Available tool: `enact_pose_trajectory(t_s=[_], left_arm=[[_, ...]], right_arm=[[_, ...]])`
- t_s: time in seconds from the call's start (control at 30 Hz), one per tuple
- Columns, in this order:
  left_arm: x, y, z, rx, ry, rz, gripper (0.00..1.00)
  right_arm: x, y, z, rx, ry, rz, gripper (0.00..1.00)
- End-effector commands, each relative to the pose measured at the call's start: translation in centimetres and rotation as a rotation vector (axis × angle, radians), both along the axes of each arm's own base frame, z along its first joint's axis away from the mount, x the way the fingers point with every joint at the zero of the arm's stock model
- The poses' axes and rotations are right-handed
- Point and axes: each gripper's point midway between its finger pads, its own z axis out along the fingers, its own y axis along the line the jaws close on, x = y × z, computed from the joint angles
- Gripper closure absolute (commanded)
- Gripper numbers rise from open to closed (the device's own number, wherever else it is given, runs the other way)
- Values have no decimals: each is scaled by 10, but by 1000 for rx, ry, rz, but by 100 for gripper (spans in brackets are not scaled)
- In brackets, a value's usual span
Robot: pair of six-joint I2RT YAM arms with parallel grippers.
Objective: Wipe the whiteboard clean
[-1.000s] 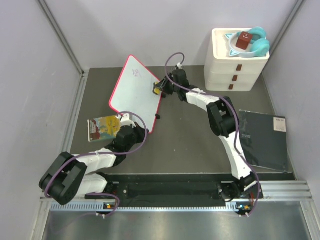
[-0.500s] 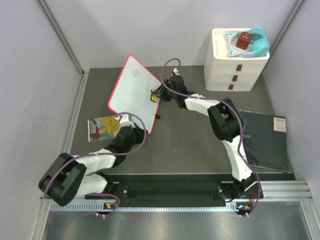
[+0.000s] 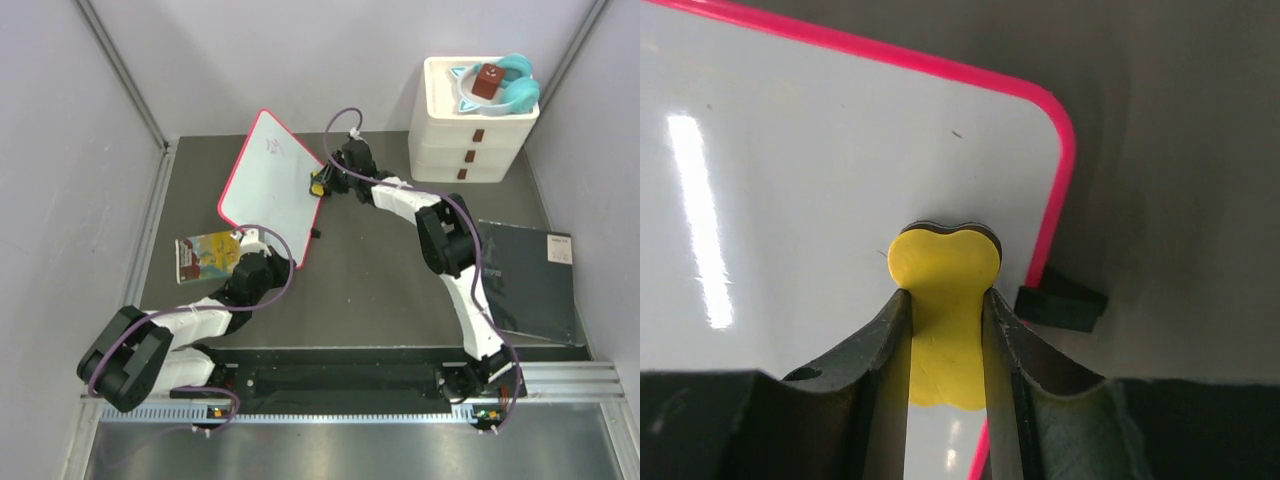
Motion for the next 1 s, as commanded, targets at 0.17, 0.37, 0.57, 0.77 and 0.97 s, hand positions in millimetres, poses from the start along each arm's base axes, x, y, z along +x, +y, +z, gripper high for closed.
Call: enact_pose_trajectory(t_s=[0.17,0.37,0.57,0.77,0.97], left_arm=[[-55,-12,-49,116,193,-243,100],[-55,-12,-49,116,192,-243,100],[-56,-13,-49,114,191,-248,100],[-55,-13,-50,118,194,-247,100],[-55,-13,-50,120,196,-248,100]], right_arm=[[-113,70,-9,-48,-6,305,100],[-166,100,-13,-23,25,407,100],[-120,72,-32,-22,64,255,100],[-41,39,-26,83,95,124,100],[-12,35,-21,85,59,112,100]])
